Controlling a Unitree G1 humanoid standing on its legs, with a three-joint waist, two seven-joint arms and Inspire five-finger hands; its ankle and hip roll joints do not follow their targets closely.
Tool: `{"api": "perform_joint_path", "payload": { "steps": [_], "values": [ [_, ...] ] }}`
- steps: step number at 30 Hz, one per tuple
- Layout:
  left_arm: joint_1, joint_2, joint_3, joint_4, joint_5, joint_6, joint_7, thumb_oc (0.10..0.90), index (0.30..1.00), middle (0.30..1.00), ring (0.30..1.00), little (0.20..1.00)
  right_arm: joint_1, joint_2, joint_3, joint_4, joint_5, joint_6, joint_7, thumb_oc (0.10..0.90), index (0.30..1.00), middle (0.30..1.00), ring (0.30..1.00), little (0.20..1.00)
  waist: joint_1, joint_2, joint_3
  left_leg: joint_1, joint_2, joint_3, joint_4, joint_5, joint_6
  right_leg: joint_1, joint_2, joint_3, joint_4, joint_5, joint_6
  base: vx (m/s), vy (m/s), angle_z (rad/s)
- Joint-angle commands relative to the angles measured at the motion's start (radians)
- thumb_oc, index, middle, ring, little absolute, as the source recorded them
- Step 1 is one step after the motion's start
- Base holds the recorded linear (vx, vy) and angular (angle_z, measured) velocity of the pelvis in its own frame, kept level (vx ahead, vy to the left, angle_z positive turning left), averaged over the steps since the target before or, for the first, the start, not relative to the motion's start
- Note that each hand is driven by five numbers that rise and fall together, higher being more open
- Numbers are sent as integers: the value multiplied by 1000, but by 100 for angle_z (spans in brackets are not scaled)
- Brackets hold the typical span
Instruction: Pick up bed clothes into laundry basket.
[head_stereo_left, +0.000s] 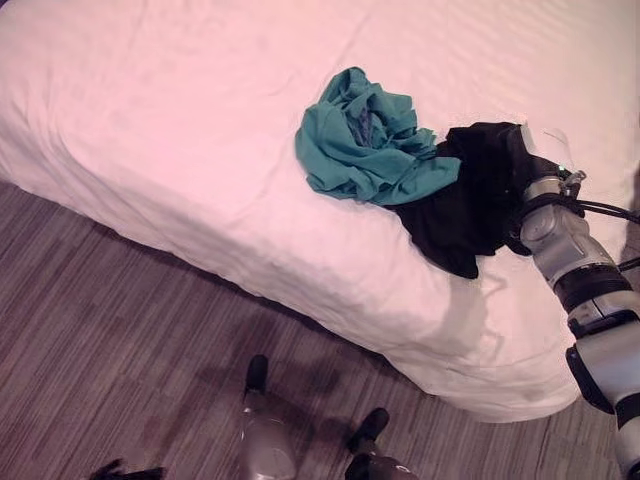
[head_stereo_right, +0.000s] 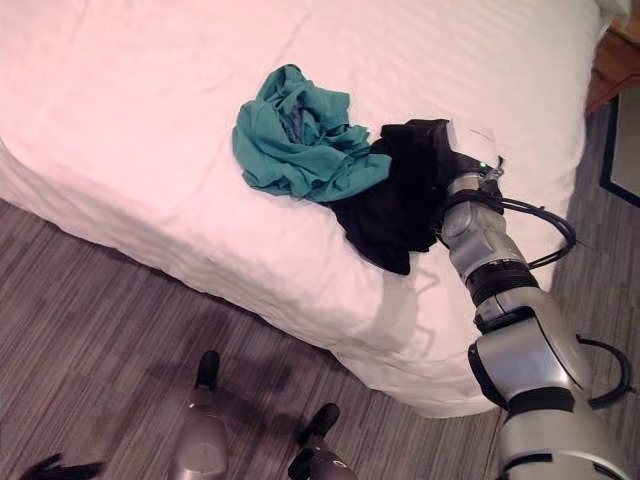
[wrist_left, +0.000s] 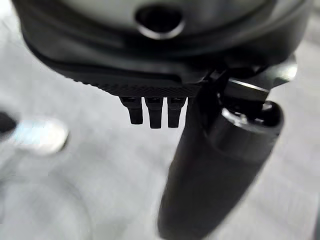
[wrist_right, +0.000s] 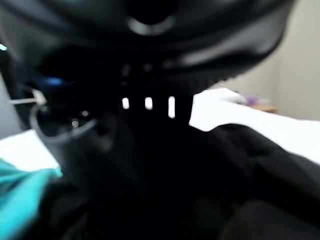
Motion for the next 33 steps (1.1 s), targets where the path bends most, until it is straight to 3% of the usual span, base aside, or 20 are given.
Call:
{"api": "perform_joint_path", "payload": {
  "steps": [1,4,5,6,8,12,14,16,17,19,20,22,27,29,33],
  "values": [
    [86,346,11,-63,23,-59,105,800,900,900,900,900,219,-84,-109,-171,59,-52,-32,400,300,300,300,300,-44,-26,-119,56,-3,22,-7,-75,10,17,-87,26,-1,4,115,93,54,-1],
    [131,478,110,-305,74,-94,154,800,900,900,900,900,543,-118,-294,-299,69,-70,0,400,300,300,300,300,-70,-9,-145,94,-1,40,-7,-93,9,42,-84,25,-1,-2,116,83,32,-5],
    [137,479,114,-314,75,-90,154,800,900,900,900,900,556,-115,-304,-308,67,-69,1,400,300,300,300,300,-68,-14,-146,92,-5,39,-7,-88,11,40,-87,25,-1,3,116,78,4,-3],
    [165,530,192,-464,92,-101,181,800,900,900,900,900,705,-92,-384,-329,67,-68,17,400,300,300,300,300,-83,-14,-162,113,-2,49,-7,-96,10,48,-84,29,-1,5,116,83,-7,-11],
    [144,580,239,-647,97,-118,216,800,900,900,900,900,812,-43,-426,-281,72,-59,23,400,300,300,300,300,-105,-12,-179,132,6,58,-7,-108,7,56,-79,33,-1,2,116,104,-22,-18],
    [69,588,201,-898,132,-129,241,800,900,900,900,900,887,41,-454,-180,68,-32,30,400,300,300,300,300,-128,-19,-193,143,0,68,-7,-109,11,57,-81,44,-1,8,116,22,-6,-20],
    [-75,537,75,-1012,172,-133,245,800,900,900,900,900,912,113,-428,-54,65,-8,51,400,300,300,300,300,-175,-18,-206,164,-1,85,-7,-125,13,64,-79,58,-1,5,116,69,9,-28],
    [-207,499,-45,-1017,201,-125,248,800,900,900,900,900,925,144,-411,12,63,1,69,400,300,300,300,300,-207,-14,-214,171,-8,98,-7,-124,17,57,-84,72,-1,13,116,23,24,-23],
    [-224,499,-62,-1012,203,-124,250,800,900,900,900,900,926,144,-415,14,64,0,68,400,300,300,300,300,-201,-15,-214,170,-9,98,-7,-124,18,57,-84,72,-1,13,116,20,40,-47],
    [-366,463,-214,-970,242,-114,243,800,900,900,900,900,951,179,-405,97,76,11,84,400,300,300,300,300,-241,2,-222,197,-8,128,-7,-139,18,57,-82,91,-1,13,116,54,46,-41],
    [-376,463,-223,-967,243,-114,244,800,900,900,900,900,951,180,-408,98,76,10,83,400,300,300,300,300,-237,0,-221,195,-10,129,-7,-134,19,54,-84,93,-1,18,116,33,29,-32],
    [-442,431,-306,-915,269,-104,236,800,900,900,900,900,967,207,-377,192,71,19,101,400,300,300,300,300,-276,11,-224,212,-11,158,-7,-136,20,42,-84,112,-1,28,116,21,38,-53],
    [-569,400,-448,-772,311,-77,220,800,900,900,900,900,995,247,-347,353,69,30,125,400,300,300,300,300,-312,16,-216,229,-6,204,-7,-136,12,21,-77,137,-1,38,116,16,20,-46],
    [-578,400,-457,-767,311,-78,221,800,900,900,900,900,995,248,-349,356,69,28,125,400,300,300,300,300,-310,15,-217,228,-6,204,-7,-136,12,20,-76,137,-1,38,116,12,-7,-17],
    [-701,342,-569,-617,261,-64,177,800,900,900,900,900,1002,256,-344,456,82,45,140,400,300,300,300,300,-346,15,-200,200,2,208,-7,-122,4,-18,-63,146,-1,35,116,-11,-27,-1]
  ]
}}
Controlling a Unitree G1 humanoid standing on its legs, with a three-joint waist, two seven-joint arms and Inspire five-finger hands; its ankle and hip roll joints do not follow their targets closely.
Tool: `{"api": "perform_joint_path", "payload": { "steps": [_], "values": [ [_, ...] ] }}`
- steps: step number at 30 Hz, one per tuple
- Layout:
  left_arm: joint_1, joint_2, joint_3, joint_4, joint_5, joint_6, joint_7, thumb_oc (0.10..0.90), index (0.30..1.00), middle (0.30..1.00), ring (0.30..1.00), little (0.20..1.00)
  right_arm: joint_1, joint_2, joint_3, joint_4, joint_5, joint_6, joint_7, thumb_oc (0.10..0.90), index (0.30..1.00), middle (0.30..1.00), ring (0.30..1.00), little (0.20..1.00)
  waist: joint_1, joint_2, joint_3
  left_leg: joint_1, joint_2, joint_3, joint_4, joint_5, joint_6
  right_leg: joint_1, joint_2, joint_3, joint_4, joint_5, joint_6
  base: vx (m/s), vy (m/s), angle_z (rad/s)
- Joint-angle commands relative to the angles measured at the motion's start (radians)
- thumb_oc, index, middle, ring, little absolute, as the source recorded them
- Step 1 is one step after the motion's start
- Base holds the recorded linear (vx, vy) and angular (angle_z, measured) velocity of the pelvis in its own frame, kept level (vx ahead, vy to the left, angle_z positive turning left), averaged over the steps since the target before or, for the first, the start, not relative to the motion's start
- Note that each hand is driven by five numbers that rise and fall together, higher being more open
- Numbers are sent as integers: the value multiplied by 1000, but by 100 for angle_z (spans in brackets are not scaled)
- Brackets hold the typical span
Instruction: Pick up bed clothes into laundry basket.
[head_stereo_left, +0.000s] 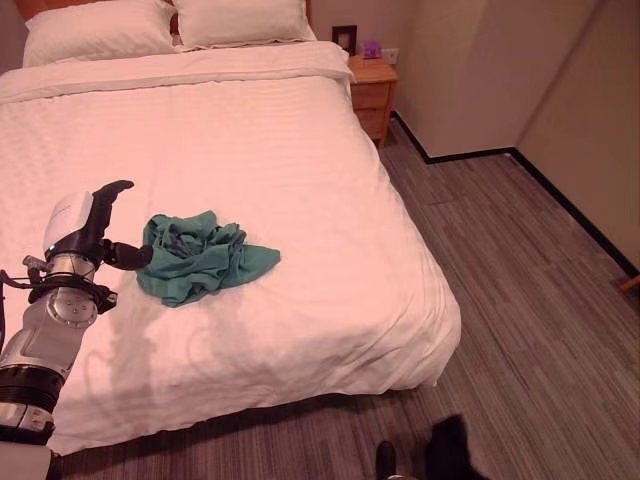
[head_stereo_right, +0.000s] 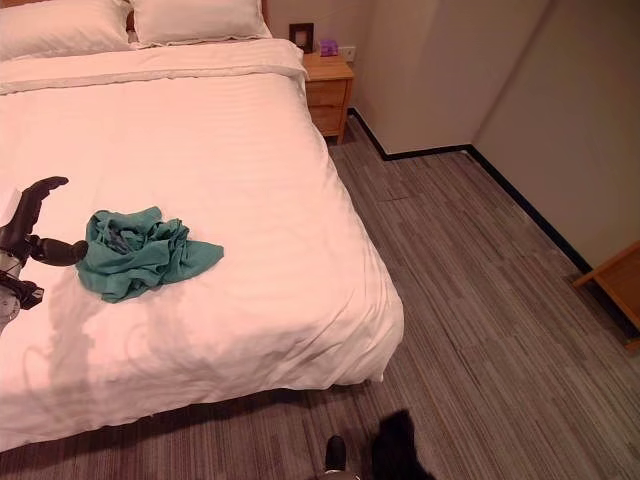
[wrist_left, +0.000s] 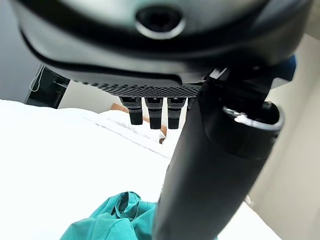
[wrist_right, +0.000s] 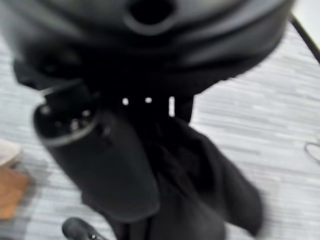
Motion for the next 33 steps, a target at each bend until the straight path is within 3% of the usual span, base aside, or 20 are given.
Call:
{"api": "perform_joint_path", "payload": {
  "steps": [1,3,4,5,7,11,17,18,21,22,24,25,26,27,28,29,31,32,33],
  "values": [
    [-205,102,44,48,-33,-10,4,800,900,900,900,900,-63,-37,3,9,17,23,-18,400,300,300,300,300,20,-73,20,-15,14,-41,1,-45,5,-9,-54,-80,-6,22,107,-65,-30,-14],
    [-255,63,2,119,-36,-5,-5,800,900,900,900,900,-88,-43,14,2,22,20,-22,400,300,300,300,300,12,-75,40,-40,19,-45,1,-37,3,-37,-48,-75,-6,23,107,-107,-29,-15],
    [-277,46,-13,159,-45,-6,-3,638,658,658,658,658,-106,-47,22,-7,28,17,-25,400,300,300,300,300,8,-75,54,-54,21,-46,1,-32,3,-53,-48,-71,-6,25,107,-188,-22,-3],
    [-307,24,-31,202,-58,-7,-3,540,509,509,509,509,-133,-56,35,-23,35,14,-33,400,300,300,300,300,3,-77,78,-75,22,-49,1,-21,1,-75,-46,-67,-6,30,107,-209,-11,-2],
    [-345,-3,-49,278,-76,-12,-4,400,300,300,300,300,-177,-71,55,-60,47,1,-44,400,300,300,300,300,-1,-77,108,-101,27,-48,1,-15,0,-102,-39,-61,-6,30,107,-194,-5,-7],
    [-380,-3,-50,333,-112,-24,8,400,300,300,300,300,-219,-86,73,-164,67,-25,-63,400,300,300,300,300,-7,-85,141,-143,35,-32,1,3,-2,-158,-34,-44,-6,46,107,-128,-8,-27],
    [-323,27,5,178,-183,-54,16,400,300,300,300,300,-147,-62,103,-234,35,-45,-43,400,300,300,300,300,-5,-89,150,-106,39,4,1,-10,1,-156,-45,-25,-6,39,107,0,6,-14],
    [-278,36,33,46,-170,-61,29,400,300,300,300,300,-140,-72,102,-240,21,-46,-34,400,300,300,300,300,-4,-83,145,-62,24,11,1,-32,12,-133,-51,-11,-6,27,105,34,103,-25],
    [-168,62,104,-160,-138,-75,50,400,300,300,300,300,-147,-116,99,-296,8,-63,-14,400,300,300,300,300,16,-66,136,18,-27,-69,26,-79,33,-77,-45,37,-6,15,96,63,119,-33],
    [-116,74,144,-238,-133,-82,54,400,300,300,300,300,-159,-142,94,-332,6,-68,-5,400,300,300,300,300,25,-66,131,35,-47,-124,86,-131,38,-55,-46,57,-6,13,91,-37,95,-55],
    [-43,78,198,-332,-123,-93,54,400,300,300,300,300,-181,-194,74,-428,20,-74,10,400,300,300,300,300,35,-59,124,67,-58,-205,197,-182,21,-29,-54,73,-6,18,81,-210,189,-74],
    [5,71,237,-403,-131,-111,54,400,300,300,300,300,-191,-253,44,-524,14,-76,25,400,300,300,300,300,27,-50,99,133,-67,-283,222,-192,0,-29,-69,78,-6,37,81,-243,223,-81],
    [14,68,244,-408,-131,-110,53,400,300,300,300,300,-187,-257,43,-530,13,-73,27,400,300,300,300,300,24,-46,99,137,-66,-284,220,-192,0,-25,-68,76,-6,35,82,-286,230,-69],
    [33,71,255,-446,-123,-113,50,400,300,300,300,300,-182,-293,15,-573,-6,-73,33,400,300,300,300,300,16,-38,83,188,-63,-330,194,-207,-1,-35,-75,76,-1,43,89,-385,209,-43],
    [39,68,265,-525,-98,-110,37,400,300,300,300,300,-120,-363,-88,-666,-49,-75,28,400,300,300,300,300,-7,-40,70,221,-86,-380,131,-263,27,-54,-116,76,10,63,103,-362,217,-19],
    [37,65,261,-527,-97,-108,37,400,300,300,300,300,-109,-363,-96,-673,-50,-72,30,400,300,300,300,300,-3,-34,69,227,-81,-379,131,-271,29,-48,-112,74,9,55,105,-346,172,7],
    [-14,49,237,-567,-74,-108,24,400,300,300,300,300,-23,-396,-211,-716,-100,-72,11,400,300,300,300,300,-28,-41,65,244,-93,-354,82,-291,35,-50,-166,46,17,120,107,-199,81,29],
    [-19,44,231,-568,-73,-107,23,400,300,300,300,300,-8,-394,-225,-725,-103,-71,13,400,300,300,300,300,-24,-39,65,248,-94,-356,75,-286,35,-48,-167,44,16,122,107,-420,165,26],
    [2,28,240,-643,-59,-117,1,400,300,300,300,300,-8,-384,-254,-797,-199,-44,0,400,300,300,300,300,-14,-37,74,273,-124,-339,22,-271,57,-77,-231,3,37,205,107,-392,188,14]
  ]
}}
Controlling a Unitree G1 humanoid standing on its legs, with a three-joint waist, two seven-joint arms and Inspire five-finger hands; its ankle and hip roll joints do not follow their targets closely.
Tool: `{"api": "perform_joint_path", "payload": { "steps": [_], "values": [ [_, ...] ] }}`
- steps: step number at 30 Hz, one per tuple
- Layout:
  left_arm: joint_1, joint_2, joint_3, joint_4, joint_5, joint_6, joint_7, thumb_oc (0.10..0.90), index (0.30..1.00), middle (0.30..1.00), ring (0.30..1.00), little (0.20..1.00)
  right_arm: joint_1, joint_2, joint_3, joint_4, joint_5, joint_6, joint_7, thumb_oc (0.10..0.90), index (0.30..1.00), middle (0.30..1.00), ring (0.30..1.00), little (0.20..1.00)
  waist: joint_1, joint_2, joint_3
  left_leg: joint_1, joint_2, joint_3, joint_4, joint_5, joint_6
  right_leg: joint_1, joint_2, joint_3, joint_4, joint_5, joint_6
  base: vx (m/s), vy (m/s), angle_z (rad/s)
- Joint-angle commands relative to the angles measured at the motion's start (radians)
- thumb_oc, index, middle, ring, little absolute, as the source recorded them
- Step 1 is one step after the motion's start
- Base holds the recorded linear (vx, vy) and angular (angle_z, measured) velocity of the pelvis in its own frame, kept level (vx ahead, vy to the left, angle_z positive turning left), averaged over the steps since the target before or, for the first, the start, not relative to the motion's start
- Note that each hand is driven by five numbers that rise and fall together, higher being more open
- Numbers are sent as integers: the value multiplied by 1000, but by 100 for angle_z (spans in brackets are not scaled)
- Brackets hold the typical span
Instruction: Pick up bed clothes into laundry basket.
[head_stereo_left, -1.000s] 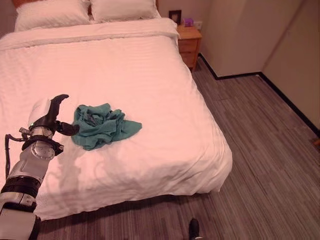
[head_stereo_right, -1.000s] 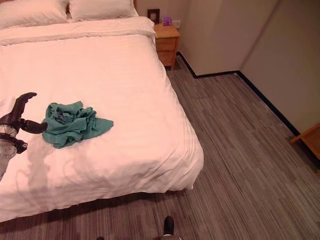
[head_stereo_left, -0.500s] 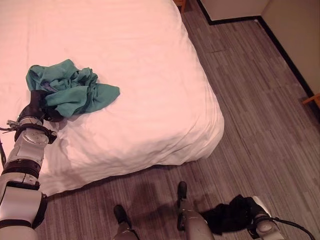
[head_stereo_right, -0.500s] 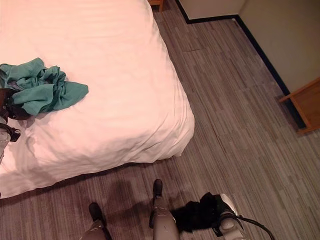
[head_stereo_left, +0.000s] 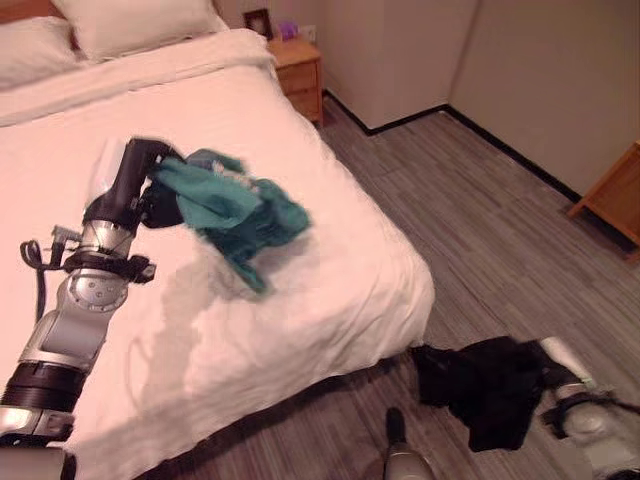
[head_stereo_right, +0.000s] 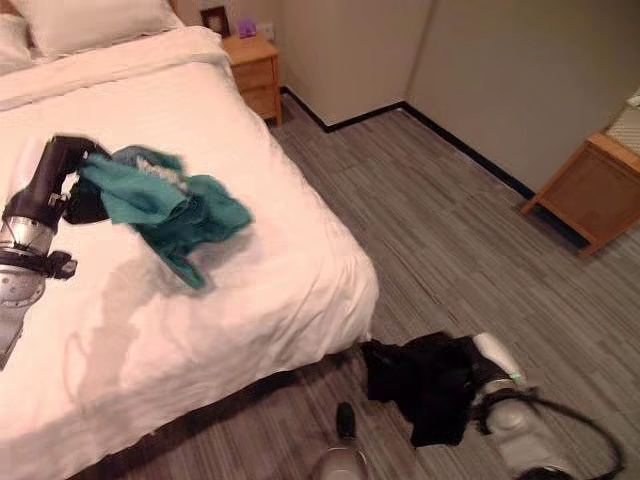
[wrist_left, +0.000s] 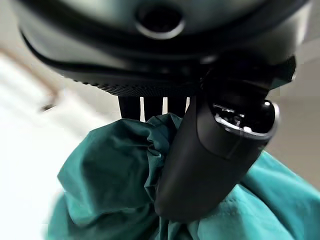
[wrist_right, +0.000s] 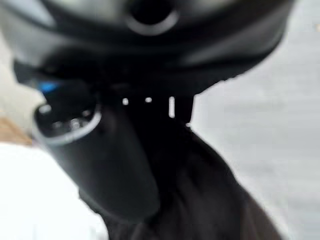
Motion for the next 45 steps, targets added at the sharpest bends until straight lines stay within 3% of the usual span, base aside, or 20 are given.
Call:
{"api": "perform_joint_path", "payload": {
  "steps": [1,3,4,7,10,11,12,13,14,16,17,18,22,25,27,32,41,43,44,45],
  "values": [
    [-105,20,97,-91,30,-67,21,400,300,300,300,300,0,-86,-34,-91,-150,23,-80,400,300,300,300,300,-10,-8,-31,72,-2,2,-60,-49,48,-87,-114,-156,-4,108,66,-392,188,3],
    [-120,16,79,-97,45,-73,21,400,300,300,300,300,-12,-97,-54,-97,-149,22,-93,400,300,300,300,300,-10,2,-25,65,-16,21,-61,-44,63,-80,-121,-192,26,80,66,-385,162,-30],
    [-140,21,54,-115,53,-81,36,400,300,300,300,300,-77,-183,-136,-63,-58,20,-139,400,300,300,300,300,15,1,-28,34,-54,57,-59,-12,83,-39,-142,-300,110,34,66,-709,227,-70],
    [-122,46,46,-136,66,-70,48,400,300,300,300,300,-175,-181,-50,-5,-40,18,-166,400,300,300,300,300,61,-3,-33,-11,-88,104,-43,21,113,22,-135,-383,213,-14,59,-560,157,-140],
    [-31,58,119,-137,-2,-62,67,400,300,300,300,300,-316,-198,36,23,-19,-4,-173,400,300,300,300,300,189,-4,-66,-114,-97,288,1,73,165,171,-105,-546,415,-145,42,-508,119,-74],
    [-21,60,128,-141,-3,-61,66,400,300,300,300,300,-325,-198,46,27,-18,-4,-174,400,300,300,300,300,189,-5,-66,-112,-97,294,3,71,163,168,-105,-541,419,-151,41,-340,-14,-146],
    [45,69,172,-143,-20,-56,69,400,300,300,300,300,-375,-191,84,5,-22,-12,-170,400,300,300,300,300,255,-16,-85,-139,-99,337,5,64,175,229,-85,-570,452,-185,61,-183,-31,-105],
    [71,70,195,-153,-22,-55,67,400,300,300,300,300,-391,-190,103,8,-22,-10,-170,400,300,300,300,300,259,-16,-85,-134,-100,354,8,57,175,219,-89,-551,461,-192,61,-412,-101,-129],
    [159,66,271,-169,-23,-57,71,400,300,300,300,300,-438,-173,155,-35,-36,-20,-155,400,300,300,300,300,337,-23,-102,-162,-95,419,11,69,175,261,-83,-581,422,-198,66,-349,-92,-194],
    [209,49,323,-169,-22,-57,86,400,300,300,300,300,-487,-165,197,-98,-61,-26,-150,400,300,300,300,300,385,-14,-110,-187,-75,484,17,86,165,292,-103,-604,338,-214,66,-379,-107,-230],
    [218,46,333,-172,-21,-57,86,400,300,300,300,300,-491,-165,202,-103,-63,-22,-148,400,300,300,300,300,387,-12,-111,-187,-72,492,18,87,162,291,-99,-597,330,-210,66,-338,-234,-156],
    [240,25,357,-174,-6,-61,86,400,300,300,300,300,-516,-172,219,-215,-80,-30,-126,400,300,300,300,300,390,-6,-116,-232,-39,528,34,129,142,330,-58,-576,166,-279,54,-290,-312,-101],
    [295,-44,401,-156,-2,-72,105,400,300,300,300,300,-606,-168,249,-395,-36,-50,-102,400,300,300,300,300,378,44,-99,-303,93,599,125,215,55,349,69,-534,-28,-280,4,-257,-280,-121],
    [319,-121,389,-148,-59,-92,107,400,300,300,300,300,-681,-146,308,-445,10,-68,-84,400,300,300,300,300,413,76,-42,-369,124,422,210,278,-17,325,109,-509,-55,-281,-33,-281,-162,-127],
    [318,-157,357,-154,-97,-99,88,400,300,300,300,300,-692,-142,334,-461,29,-67,-72,400,300,300,300,300,410,66,-20,-363,81,252,230,240,-29,297,102,-468,-58,-265,-46,-218,-117,-115],
    [228,-189,256,-125,-168,-94,45,400,300,300,300,300,-678,-141,324,-482,37,-49,-71,400,300,300,300,300,307,77,-56,-211,59,278,144,113,-2,244,95,-476,-63,-239,-32,-126,-2,-35],
    [76,-131,156,-62,-181,-57,24,400,300,300,300,300,-702,-97,327,-484,49,-30,-64,400,300,300,300,300,247,57,-74,-181,-16,288,37,102,53,250,81,-452,-27,-205,-10,87,58,-6],
    [54,-101,148,-65,-172,-53,21,400,300,300,300,300,-693,-103,317,-484,39,-22,-57,400,300,300,300,300,246,43,-70,-160,-32,301,7,94,81,206,61,-433,99,-217,7,124,113,-12],
    [47,-92,150,-57,-158,-43,36,400,300,300,300,300,-700,-100,320,-491,30,-20,-52,400,300,300,300,300,235,49,-55,-121,-33,310,-14,77,103,145,10,-404,258,-182,58,125,131,-16],
    [47,-92,152,-58,-158,-43,36,400,300,300,300,300,-702,-100,321,-491,30,-20,-52,400,300,300,300,300,236,48,-55,-125,-36,312,-14,82,105,138,7,-402,261,-178,57,185,201,-19]
  ]
}}
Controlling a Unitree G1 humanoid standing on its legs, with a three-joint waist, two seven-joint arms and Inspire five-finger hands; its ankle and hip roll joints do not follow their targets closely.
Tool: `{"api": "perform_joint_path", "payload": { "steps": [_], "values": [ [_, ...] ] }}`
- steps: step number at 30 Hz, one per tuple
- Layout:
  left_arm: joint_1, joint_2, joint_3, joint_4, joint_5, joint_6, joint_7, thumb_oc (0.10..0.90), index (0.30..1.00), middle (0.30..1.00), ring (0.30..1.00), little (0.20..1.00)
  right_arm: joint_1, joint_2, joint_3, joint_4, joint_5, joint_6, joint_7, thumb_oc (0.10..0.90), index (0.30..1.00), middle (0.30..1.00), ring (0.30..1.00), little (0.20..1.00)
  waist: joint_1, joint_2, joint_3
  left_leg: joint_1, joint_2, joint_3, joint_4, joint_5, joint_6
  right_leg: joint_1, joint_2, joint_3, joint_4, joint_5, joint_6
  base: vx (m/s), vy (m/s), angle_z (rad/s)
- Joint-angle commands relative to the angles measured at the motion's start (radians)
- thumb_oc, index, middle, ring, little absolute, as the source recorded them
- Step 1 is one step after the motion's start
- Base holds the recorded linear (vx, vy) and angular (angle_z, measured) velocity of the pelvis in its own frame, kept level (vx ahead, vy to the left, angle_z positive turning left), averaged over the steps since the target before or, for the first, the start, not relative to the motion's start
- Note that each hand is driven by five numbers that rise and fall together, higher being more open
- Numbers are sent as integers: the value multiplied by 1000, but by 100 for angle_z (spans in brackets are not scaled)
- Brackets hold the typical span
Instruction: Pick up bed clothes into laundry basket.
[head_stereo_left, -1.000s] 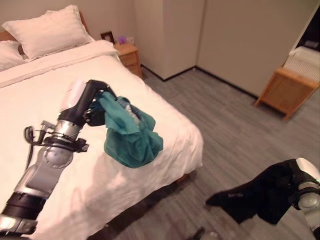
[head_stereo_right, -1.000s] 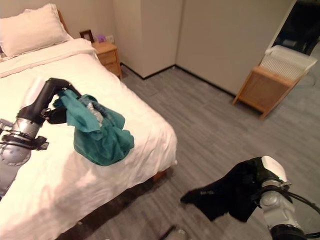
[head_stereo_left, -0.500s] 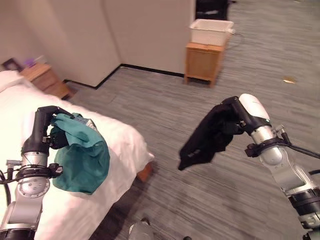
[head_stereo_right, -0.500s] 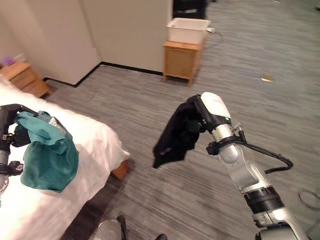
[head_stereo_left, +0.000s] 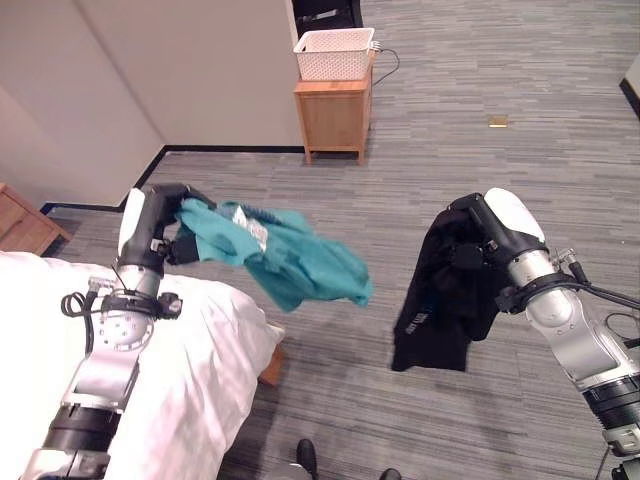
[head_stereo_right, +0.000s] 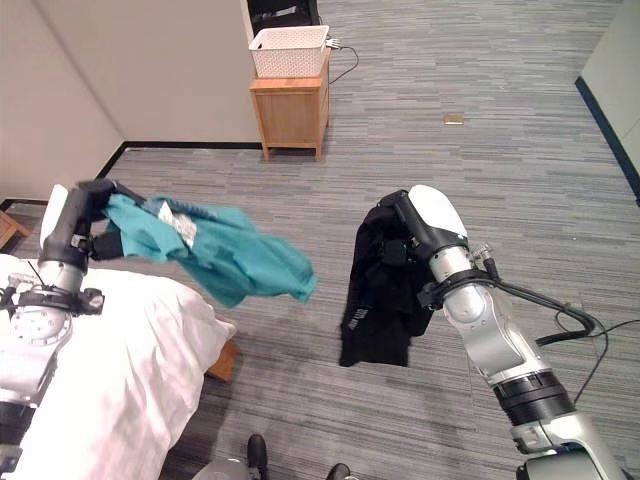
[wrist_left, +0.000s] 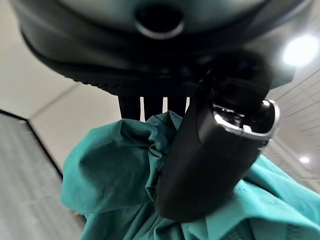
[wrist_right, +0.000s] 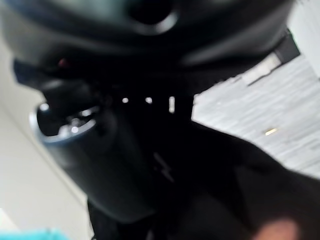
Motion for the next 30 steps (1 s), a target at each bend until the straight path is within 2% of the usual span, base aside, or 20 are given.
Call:
{"api": "perform_joint_path", "payload": {
  "steps": [1,3,5,6,7,9,12,14,15,16,17,18,19,20,23,24,25,26,28,30],
  "values": [
    [-84,93,81,-33,13,-39,70,400,300,300,300,300,-181,-19,-22,-51,7,-51,-40,400,300,300,300,300,10,-23,-47,79,22,18,19,-181,6,-22,-188,-25,125,263,193,163,153,-25],
    [-79,81,82,-38,52,-24,79,400,300,300,300,300,-155,-16,-41,-53,-4,-43,-37,400,300,300,300,300,-14,-30,-35,116,19,6,-3,-195,8,-119,-172,12,165,239,188,284,111,-20],
    [-70,79,81,-48,83,-23,73,400,300,300,300,300,-123,-34,-72,-59,-7,-42,-40,400,300,300,300,300,-38,-59,-33,140,0,-8,-13,-218,2,-158,-148,-1,57,220,166,296,-21,-8],
    [-69,79,80,-49,85,-23,73,400,300,300,300,300,-118,-33,-76,-61,-7,-42,-40,400,300,300,300,300,-39,-58,-35,138,4,-11,-12,-219,1,-152,-143,-7,48,221,166,474,-137,19],
    [-57,74,84,-50,96,-22,68,400,300,300,300,300,-85,-46,-104,-60,-9,-44,-54,400,300,300,300,300,-55,-88,-35,178,-4,-15,-17,-247,-24,-188,-163,-63,-141,247,154,553,-181,18],
    [-69,74,84,-28,97,-15,69,400,300,300,300,300,-52,-27,-127,-66,-7,-44,-64,400,300,300,300,300,-68,-94,-47,222,26,-34,-20,-282,-55,-214,-173,-93,-294,290,172,682,-190,23],
    [-84,67,78,22,77,-14,72,400,300,300,300,300,12,0,-162,-90,-25,-38,-70,400,300,300,300,300,-97,-93,-58,308,79,-28,-19,-343,-102,-272,-241,-126,-334,341,188,573,-107,38],
    [-91,71,68,36,70,-18,65,400,300,300,300,300,38,5,-172,-101,-32,-33,-64,400,300,300,300,300,-106,-101,-61,335,83,-28,-2,-354,-111,-262,-250,-146,-322,366,186,607,-74,38],
    [-98,63,51,64,69,-12,67,400,300,300,300,300,66,5,-178,-96,-29,-31,-59,400,300,300,300,300,-135,-101,-77,363,121,-51,110,-336,-136,-236,-246,-149,-286,394,174,1015,-129,56],
    [-90,59,50,62,69,-12,64,400,300,300,300,300,79,-6,-186,-96,-27,-30,-56,400,300,300,300,300,-149,-91,-80,349,153,-60,213,-268,-160,-219,-230,-152,-277,386,158,1279,-324,86],
    [-40,50,79,62,49,4,65,400,300,300,300,300,94,2,-179,-95,0,-30,-49,400,300,300,300,300,-128,-90,-78,225,239,-98,585,-45,-197,-107,-121,-144,-303,304,83,1167,-561,55],
    [3,53,108,52,39,14,69,400,300,300,300,300,68,2,-147,-88,25,-36,-57,400,300,300,300,300,-70,-120,-39,65,247,-166,886,-2,-180,-4,-42,-150,-346,243,18,896,-516,-14],
    [3,54,109,49,39,15,69,400,300,300,300,300,64,3,-146,-85,25,-36,-58,400,300,300,300,300,-74,-125,-35,51,245,-171,903,-3,-176,-6,-46,-155,-345,246,14,746,-362,-103],
    [27,65,126,43,39,15,74,400,300,300,300,300,41,1,-123,-83,39,-45,-53,400,300,300,300,300,-20,-169,4,-92,216,-176,1004,-94,-134,52,-31,-126,-358,195,1,466,-12,-131],
    [53,77,147,32,55,18,74,400,300,300,300,300,20,6,-102,-73,48,-52,-44,400,300,300,300,300,29,-175,14,-225,201,-167,953,-139,-122,83,-11,-75,-358,160,9,430,125,-96],
    [53,109,165,22,80,18,79,400,300,300,300,300,-8,3,-81,-59,58,-64,-43,400,300,300,300,300,68,-172,15,-298,195,-116,735,-164,-94,119,15,-42,-358,133,32,893,500,-72],
    [46,153,178,22,102,20,94,400,300,300,300,300,-45,-3,-51,-35,65,-87,-57,400,300,300,300,300,114,-158,1,-314,191,-56,373,-84,-83,163,53,-25,-358,94,63,737,417,-77],
    [46,153,178,23,102,20,95,400,300,300,300,300,-48,-3,-48,-31,65,-89,-59,400,300,300,300,300,116,-163,2,-298,185,-49,344,-68,-85,164,49,-23,-358,94,62,638,343,-77],
    [-12,197,152,34,107,24,97,400,300,300,300,300,-87,-10,-33,-10,60,-94,-75,400,300,300,300,300,153,-158,0,-325,205,-8,133,45,-108,254,78,-15,-358,41,71,465,202,-73],
    [-49,244,123,34,109,27,87,400,300,300,300,300,-123,4,-12,8,59,-97,-88,400,300,300,300,300,180,-180,-14,-293,180,23,136,55,-76,301,102,-31,-309,34,79,460,183,-69]
  ]
}}
